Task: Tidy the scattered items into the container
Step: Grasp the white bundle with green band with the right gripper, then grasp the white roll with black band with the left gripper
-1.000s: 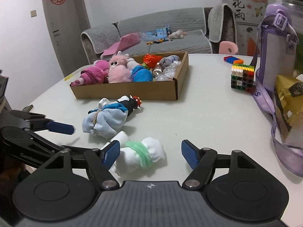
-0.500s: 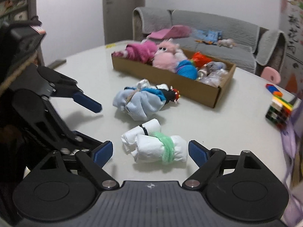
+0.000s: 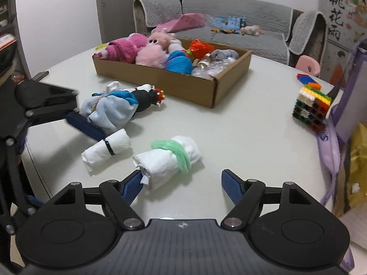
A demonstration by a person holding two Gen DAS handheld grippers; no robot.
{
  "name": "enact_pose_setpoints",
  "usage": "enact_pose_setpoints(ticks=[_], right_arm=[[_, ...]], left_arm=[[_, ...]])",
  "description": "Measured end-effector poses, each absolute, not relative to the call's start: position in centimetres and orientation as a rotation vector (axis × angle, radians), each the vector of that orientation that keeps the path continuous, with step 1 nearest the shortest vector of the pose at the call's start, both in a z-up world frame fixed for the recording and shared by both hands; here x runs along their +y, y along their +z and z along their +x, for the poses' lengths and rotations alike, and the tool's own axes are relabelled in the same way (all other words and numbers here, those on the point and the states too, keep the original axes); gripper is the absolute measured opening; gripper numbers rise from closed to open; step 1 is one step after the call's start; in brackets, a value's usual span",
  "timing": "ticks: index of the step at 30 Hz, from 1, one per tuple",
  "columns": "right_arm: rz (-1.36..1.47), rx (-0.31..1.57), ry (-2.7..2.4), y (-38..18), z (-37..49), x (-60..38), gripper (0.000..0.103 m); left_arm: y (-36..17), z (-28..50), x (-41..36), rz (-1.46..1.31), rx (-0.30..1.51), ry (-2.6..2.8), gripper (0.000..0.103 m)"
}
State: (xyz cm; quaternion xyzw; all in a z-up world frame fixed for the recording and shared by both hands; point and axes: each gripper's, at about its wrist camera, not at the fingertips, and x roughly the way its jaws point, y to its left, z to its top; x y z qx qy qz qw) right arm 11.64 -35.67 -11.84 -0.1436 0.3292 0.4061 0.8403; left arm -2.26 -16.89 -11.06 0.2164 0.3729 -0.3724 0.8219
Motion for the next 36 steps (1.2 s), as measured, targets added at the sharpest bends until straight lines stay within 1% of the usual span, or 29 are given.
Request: enact_pose_setpoints(ticks=[4,13,17,19,21,22,23,24,25,26,27,29,36], right_arm=[[-0.304,0.659,0.911,-11.9,11.6,-35.8,0.074],[-0.366,0.601,1.018,-11.7,12.3,-34.8,0.077],[-0.403,0.611,1.050,-11.8,12.9,-34.3,0.077],[-0.406,0.624,1.059,-12.0,13.2,-34.1,0.076],[-0.394,0.627,1.069,-12.0,13.3,-34.1,0.070],[-0.389,0.630,1.068,-12.0,13.3,-34.2,0.069],[-0.384,0.634,1.066,-12.0,13.3,-34.2,0.067],[-0.380,0.635,1.061,-12.0,13.3,-34.3,0.061],[-0.376,0.638,1.059,-11.9,13.4,-34.4,0.059],[-0.372,0.642,1.057,-11.8,13.4,-34.4,0.058],[-0.369,0.644,1.054,-11.9,13.5,-34.5,0.058],[-0.363,0.643,1.050,-11.9,13.5,-34.6,0.058],[-0.346,0.638,1.041,-11.8,13.1,-34.9,0.056]], left_arm=[[-11.3,-1.7,-17.4,0.469,0.786,-0.820,0.103],[-11.8,-1.9,-16.3,0.363,0.764,-0.788,0.103],[-12.0,-1.9,-15.8,0.316,0.756,-0.731,0.103],[-11.9,-2.0,-15.6,0.295,0.752,-0.704,0.100],[-11.8,-2.1,-15.4,0.277,0.742,-0.671,0.093],[-11.7,-2.2,-15.2,0.269,0.740,-0.659,0.091],[-11.6,-2.3,-15.0,0.262,0.738,-0.647,0.085],[-11.5,-2.3,-14.9,0.258,0.736,-0.636,0.078],[-11.3,-2.4,-14.7,0.253,0.735,-0.629,0.072],[-11.2,-2.5,-14.6,0.249,0.735,-0.622,0.060],[-11.0,-2.5,-14.4,0.244,0.736,-0.613,0.043],[-10.8,-2.3,-14.1,0.224,0.749,-0.600,0.026],[-10.5,-3.2,-13.6,0.229,0.746,-0.577,0.024]])
